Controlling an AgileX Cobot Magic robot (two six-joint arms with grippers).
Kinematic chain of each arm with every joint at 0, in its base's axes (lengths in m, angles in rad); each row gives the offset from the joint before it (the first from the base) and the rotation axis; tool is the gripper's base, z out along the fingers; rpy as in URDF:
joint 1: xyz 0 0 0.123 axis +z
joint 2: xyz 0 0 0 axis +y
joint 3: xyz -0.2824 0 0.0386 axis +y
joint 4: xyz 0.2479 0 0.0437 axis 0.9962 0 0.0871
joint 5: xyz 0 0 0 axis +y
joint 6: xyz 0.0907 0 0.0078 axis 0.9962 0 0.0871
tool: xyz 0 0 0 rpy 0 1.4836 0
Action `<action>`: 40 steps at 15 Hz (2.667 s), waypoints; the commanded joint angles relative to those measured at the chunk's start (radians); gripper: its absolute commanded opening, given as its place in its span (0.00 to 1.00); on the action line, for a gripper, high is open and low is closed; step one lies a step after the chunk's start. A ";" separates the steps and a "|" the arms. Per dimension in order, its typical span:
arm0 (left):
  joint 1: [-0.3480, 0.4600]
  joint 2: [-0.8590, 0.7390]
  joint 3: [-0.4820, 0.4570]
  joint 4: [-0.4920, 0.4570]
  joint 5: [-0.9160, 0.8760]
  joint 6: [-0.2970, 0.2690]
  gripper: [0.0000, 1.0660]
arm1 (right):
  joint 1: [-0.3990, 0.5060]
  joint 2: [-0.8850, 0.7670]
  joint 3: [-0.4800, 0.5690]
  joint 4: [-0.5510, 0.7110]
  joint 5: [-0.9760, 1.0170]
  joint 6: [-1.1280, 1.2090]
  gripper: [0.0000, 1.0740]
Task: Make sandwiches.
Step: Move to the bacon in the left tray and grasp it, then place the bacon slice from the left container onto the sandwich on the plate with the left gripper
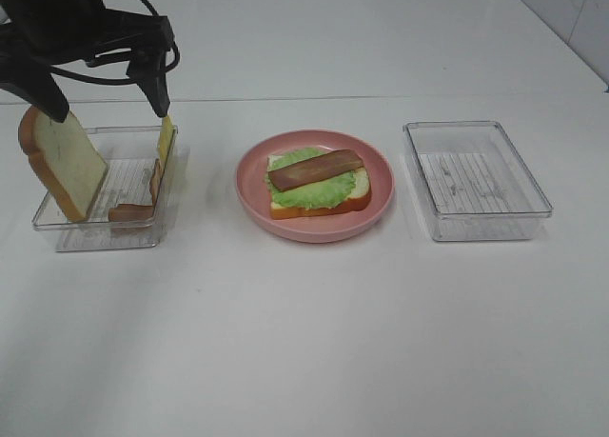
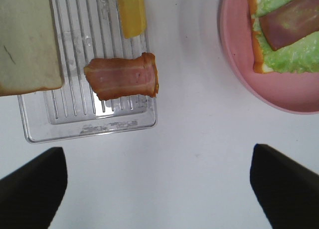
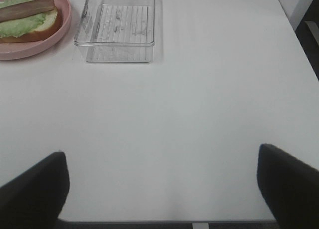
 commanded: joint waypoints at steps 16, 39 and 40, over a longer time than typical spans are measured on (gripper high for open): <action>-0.007 0.409 -0.255 -0.003 0.043 -0.042 0.85 | -0.007 -0.031 0.004 -0.006 -0.013 -0.015 0.92; -0.007 0.404 -0.293 0.060 0.201 -0.065 0.00 | -0.007 -0.031 0.004 -0.006 -0.013 -0.015 0.92; -0.009 0.387 -0.337 -0.012 0.201 -0.062 0.00 | -0.007 -0.031 0.004 -0.006 -0.013 -0.015 0.92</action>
